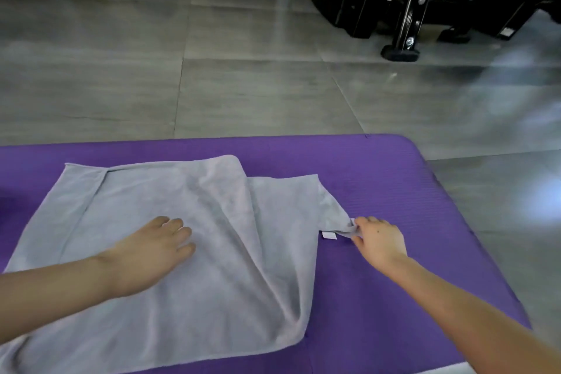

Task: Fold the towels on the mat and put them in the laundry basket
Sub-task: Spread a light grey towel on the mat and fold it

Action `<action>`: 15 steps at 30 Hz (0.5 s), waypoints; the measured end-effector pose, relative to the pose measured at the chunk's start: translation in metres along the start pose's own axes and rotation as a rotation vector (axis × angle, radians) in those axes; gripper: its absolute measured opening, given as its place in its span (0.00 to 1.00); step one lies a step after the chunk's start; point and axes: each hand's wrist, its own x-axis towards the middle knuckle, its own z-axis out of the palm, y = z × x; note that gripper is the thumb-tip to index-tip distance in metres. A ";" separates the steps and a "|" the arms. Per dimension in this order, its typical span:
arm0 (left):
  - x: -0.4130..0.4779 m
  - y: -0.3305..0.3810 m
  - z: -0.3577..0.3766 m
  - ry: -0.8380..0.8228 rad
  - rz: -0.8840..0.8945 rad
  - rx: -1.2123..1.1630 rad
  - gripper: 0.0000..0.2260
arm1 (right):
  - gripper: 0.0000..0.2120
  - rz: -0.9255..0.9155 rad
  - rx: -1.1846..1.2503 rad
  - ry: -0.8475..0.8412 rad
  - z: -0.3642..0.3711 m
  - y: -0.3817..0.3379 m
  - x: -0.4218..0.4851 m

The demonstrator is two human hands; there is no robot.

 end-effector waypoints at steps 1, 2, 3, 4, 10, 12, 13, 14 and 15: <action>0.013 0.004 -0.009 -0.030 0.015 -0.019 0.19 | 0.14 -0.005 0.008 -0.015 0.003 0.002 0.009; 0.025 0.009 -0.018 -0.067 0.002 -0.052 0.16 | 0.14 -0.020 -0.005 -0.034 0.008 0.004 0.020; 0.037 0.016 -0.021 -0.097 -0.028 -0.092 0.15 | 0.13 -0.037 -0.038 -0.068 0.009 0.005 0.029; 0.049 0.024 -0.025 -0.129 -0.073 -0.148 0.17 | 0.10 -0.062 -0.079 -0.091 0.012 0.006 0.038; 0.083 0.075 -0.013 -0.343 -0.428 -0.599 0.26 | 0.09 -0.026 0.227 0.186 -0.015 0.015 0.089; 0.077 0.087 -0.003 -0.422 -0.441 -0.669 0.26 | 0.08 -0.060 0.365 0.404 -0.044 0.016 0.102; 0.071 0.090 0.003 -0.466 -0.431 -0.702 0.26 | 0.06 -0.093 0.475 0.531 -0.060 0.017 0.105; 0.066 0.092 0.007 -0.500 -0.426 -0.727 0.27 | 0.05 -0.132 0.595 0.658 -0.076 0.018 0.104; 0.061 0.091 0.010 -0.519 -0.399 -0.745 0.29 | 0.05 -0.176 0.711 0.764 -0.091 0.021 0.101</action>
